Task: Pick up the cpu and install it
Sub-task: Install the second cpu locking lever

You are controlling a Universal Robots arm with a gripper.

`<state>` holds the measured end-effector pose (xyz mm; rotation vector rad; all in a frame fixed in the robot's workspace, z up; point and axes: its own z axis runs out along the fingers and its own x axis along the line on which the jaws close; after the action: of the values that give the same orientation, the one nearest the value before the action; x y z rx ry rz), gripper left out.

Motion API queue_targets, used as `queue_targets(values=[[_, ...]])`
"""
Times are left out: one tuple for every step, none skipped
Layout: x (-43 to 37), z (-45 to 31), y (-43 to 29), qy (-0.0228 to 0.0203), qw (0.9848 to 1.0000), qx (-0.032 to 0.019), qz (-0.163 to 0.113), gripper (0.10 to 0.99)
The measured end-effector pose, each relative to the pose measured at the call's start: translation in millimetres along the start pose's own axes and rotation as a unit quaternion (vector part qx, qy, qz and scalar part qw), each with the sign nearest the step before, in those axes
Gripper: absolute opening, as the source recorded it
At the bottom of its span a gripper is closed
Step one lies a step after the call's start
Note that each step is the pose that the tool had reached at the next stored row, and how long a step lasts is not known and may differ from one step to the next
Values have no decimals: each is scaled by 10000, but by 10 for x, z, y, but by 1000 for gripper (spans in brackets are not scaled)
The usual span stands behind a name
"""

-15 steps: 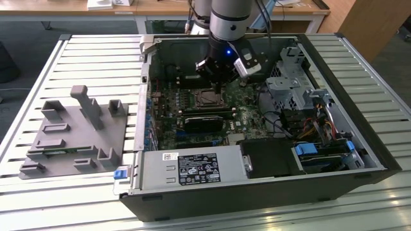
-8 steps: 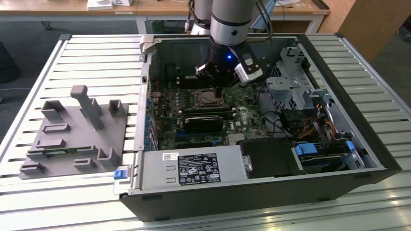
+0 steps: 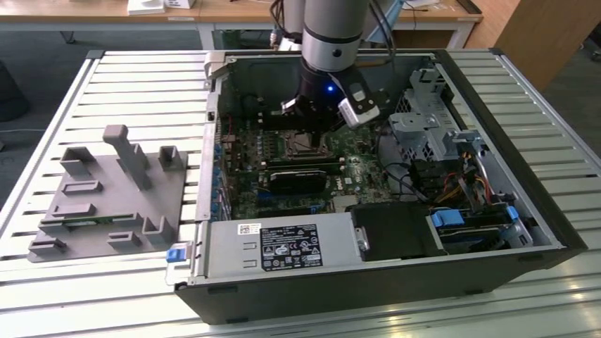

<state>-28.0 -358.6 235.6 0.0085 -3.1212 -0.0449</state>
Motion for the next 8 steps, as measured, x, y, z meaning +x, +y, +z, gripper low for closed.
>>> queue_targets(values=[[16,2,-4,0,10000,0,0,106],[29,3,-10,0,10000,0,0,106],[39,5,-17,0,10000,0,0,106],[52,8,-19,0,10000,-1,0,106],[70,12,-21,0,10000,-1,-1,106],[86,14,-24,0,10000,0,0,106],[100,19,-25,0,10000,0,-1,106],[112,24,-26,0,10000,0,0,106]])
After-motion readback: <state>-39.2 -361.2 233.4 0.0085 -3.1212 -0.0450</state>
